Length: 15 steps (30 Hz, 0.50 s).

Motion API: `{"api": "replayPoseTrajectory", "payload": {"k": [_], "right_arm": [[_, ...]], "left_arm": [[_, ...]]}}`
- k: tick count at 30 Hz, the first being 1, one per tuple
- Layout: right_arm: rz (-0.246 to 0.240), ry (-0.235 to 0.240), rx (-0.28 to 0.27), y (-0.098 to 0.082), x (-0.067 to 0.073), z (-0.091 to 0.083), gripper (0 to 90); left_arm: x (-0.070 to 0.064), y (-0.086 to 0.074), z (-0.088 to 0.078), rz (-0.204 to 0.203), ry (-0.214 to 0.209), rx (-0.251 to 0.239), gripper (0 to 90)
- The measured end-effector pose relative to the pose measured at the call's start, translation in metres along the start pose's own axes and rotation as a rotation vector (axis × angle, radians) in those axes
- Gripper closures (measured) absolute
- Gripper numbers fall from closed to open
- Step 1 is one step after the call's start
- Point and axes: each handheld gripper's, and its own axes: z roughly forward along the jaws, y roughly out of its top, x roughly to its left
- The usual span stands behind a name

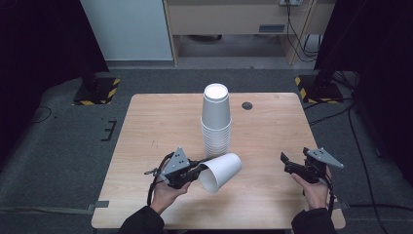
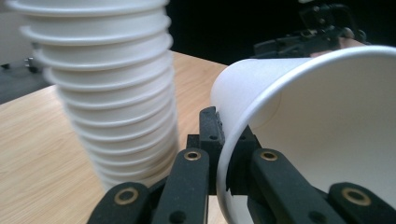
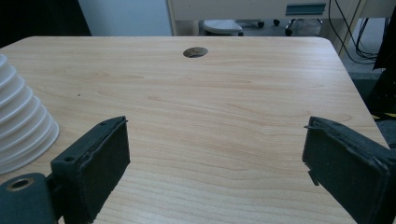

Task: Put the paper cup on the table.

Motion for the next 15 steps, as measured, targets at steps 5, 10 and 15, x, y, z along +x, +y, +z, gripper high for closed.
{"api": "replayPoseTrajectory", "payload": {"k": [5,10,15], "right_arm": [[0.007,0.003,0.003,-0.001,0.000,0.000,7.5],[0.004,0.002,0.006,-0.001,-0.001,0.000,7.4],[-0.002,-0.003,0.015,-0.002,-0.001,0.001,7.3]], "left_arm": [[0.008,-0.007,-0.012,-0.030,0.035,0.003,87.3],[0.011,-0.013,-0.023,-0.024,0.057,0.033,87.3],[0.017,-0.019,-0.039,-0.043,0.091,0.031,87.3]]}}
